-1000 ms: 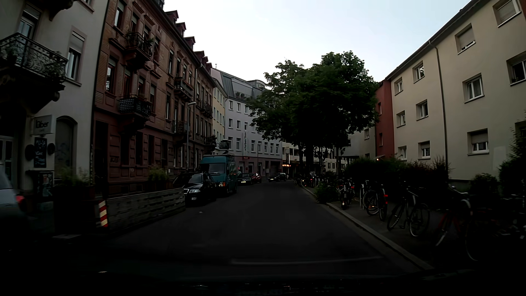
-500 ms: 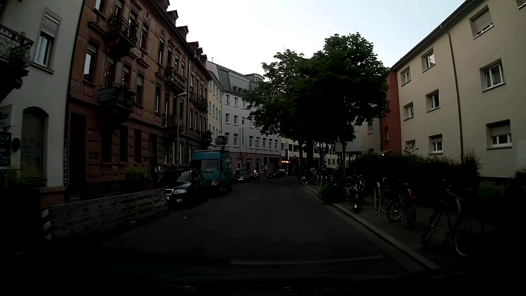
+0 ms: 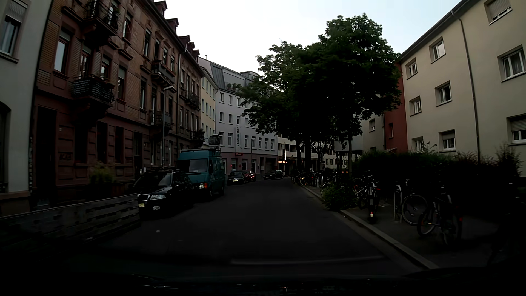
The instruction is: Follow the waypoints while adhering to traffic rules and regulations
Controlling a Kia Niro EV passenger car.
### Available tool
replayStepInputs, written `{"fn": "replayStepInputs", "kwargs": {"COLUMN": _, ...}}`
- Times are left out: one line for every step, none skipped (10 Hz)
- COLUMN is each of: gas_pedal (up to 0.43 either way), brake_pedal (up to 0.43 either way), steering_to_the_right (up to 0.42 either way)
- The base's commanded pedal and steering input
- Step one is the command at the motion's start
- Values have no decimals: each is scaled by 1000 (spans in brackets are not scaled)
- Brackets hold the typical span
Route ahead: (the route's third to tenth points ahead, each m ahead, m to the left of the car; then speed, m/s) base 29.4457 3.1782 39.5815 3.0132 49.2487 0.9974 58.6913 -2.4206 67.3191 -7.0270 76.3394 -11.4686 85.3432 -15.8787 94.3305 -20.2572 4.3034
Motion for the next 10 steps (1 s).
{"fn": "replayStepInputs", "kwargs": {"gas_pedal": 67, "brake_pedal": 0, "steering_to_the_right": 22}}
{"fn": "replayStepInputs", "kwargs": {"gas_pedal": 67, "brake_pedal": 0, "steering_to_the_right": 23}}
{"fn": "replayStepInputs", "kwargs": {"gas_pedal": 59, "brake_pedal": 0, "steering_to_the_right": 22}}
{"fn": "replayStepInputs", "kwargs": {"gas_pedal": 39, "brake_pedal": 0, "steering_to_the_right": 21}}
{"fn": "replayStepInputs", "kwargs": {"gas_pedal": 39, "brake_pedal": 0, "steering_to_the_right": 19}}
{"fn": "replayStepInputs", "kwargs": {"gas_pedal": 28, "brake_pedal": 0, "steering_to_the_right": 18}}
{"fn": "replayStepInputs", "kwargs": {"gas_pedal": 28, "brake_pedal": 0, "steering_to_the_right": 18}}
{"fn": "replayStepInputs", "kwargs": {"gas_pedal": 28, "brake_pedal": 0, "steering_to_the_right": 18}}
{"fn": "replayStepInputs", "kwargs": {"gas_pedal": 28, "brake_pedal": 0, "steering_to_the_right": 18}}
{"fn": "replayStepInputs", "kwargs": {"gas_pedal": 28, "brake_pedal": 0, "steering_to_the_right": 16}}
